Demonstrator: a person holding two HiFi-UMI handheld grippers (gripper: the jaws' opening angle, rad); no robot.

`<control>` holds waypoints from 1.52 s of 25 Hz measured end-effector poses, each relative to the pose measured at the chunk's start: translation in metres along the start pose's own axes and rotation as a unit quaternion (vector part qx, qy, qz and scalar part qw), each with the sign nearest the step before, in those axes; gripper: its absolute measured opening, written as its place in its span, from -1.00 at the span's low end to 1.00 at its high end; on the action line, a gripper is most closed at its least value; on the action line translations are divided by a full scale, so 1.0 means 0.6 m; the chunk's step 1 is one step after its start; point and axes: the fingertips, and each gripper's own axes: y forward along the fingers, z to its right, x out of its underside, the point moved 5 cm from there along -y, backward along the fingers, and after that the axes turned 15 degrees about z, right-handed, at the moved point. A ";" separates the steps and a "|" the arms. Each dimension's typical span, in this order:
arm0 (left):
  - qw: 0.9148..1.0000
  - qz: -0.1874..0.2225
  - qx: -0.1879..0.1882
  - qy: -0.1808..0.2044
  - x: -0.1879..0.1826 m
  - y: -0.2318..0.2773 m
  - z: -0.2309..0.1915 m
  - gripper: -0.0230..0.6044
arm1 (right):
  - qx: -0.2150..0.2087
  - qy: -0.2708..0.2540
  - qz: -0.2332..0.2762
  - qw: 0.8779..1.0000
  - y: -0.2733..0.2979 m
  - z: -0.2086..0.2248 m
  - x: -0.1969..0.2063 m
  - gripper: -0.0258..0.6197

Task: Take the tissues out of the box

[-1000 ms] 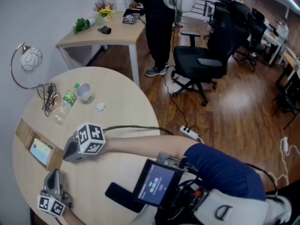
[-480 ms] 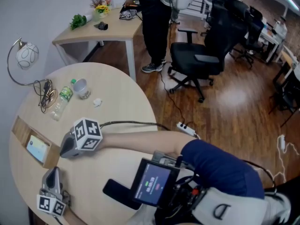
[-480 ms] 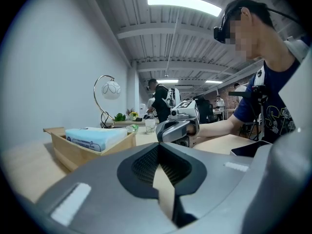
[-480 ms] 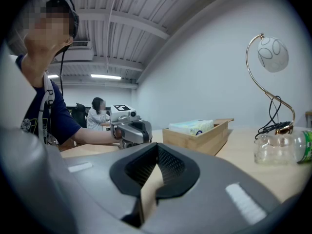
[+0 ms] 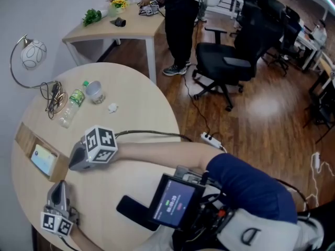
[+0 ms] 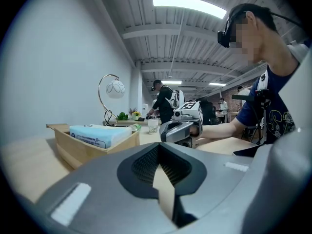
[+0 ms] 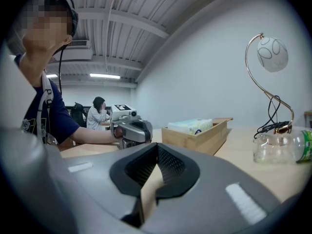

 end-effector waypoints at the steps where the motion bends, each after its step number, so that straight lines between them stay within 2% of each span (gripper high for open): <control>1: 1.000 -0.001 0.000 0.000 0.000 0.000 0.000 -0.91 | 0.003 0.000 -0.001 1.000 0.000 0.000 0.000 -0.91; 23: 1.000 0.001 -0.004 -0.013 0.001 -0.003 -0.005 -0.91 | 0.017 0.003 -0.009 1.000 0.002 0.005 0.002 -0.91; 38: 1.000 -0.003 -0.001 -0.007 0.001 -0.002 -0.002 -0.91 | 0.029 0.004 -0.015 0.999 0.001 0.005 0.003 -0.91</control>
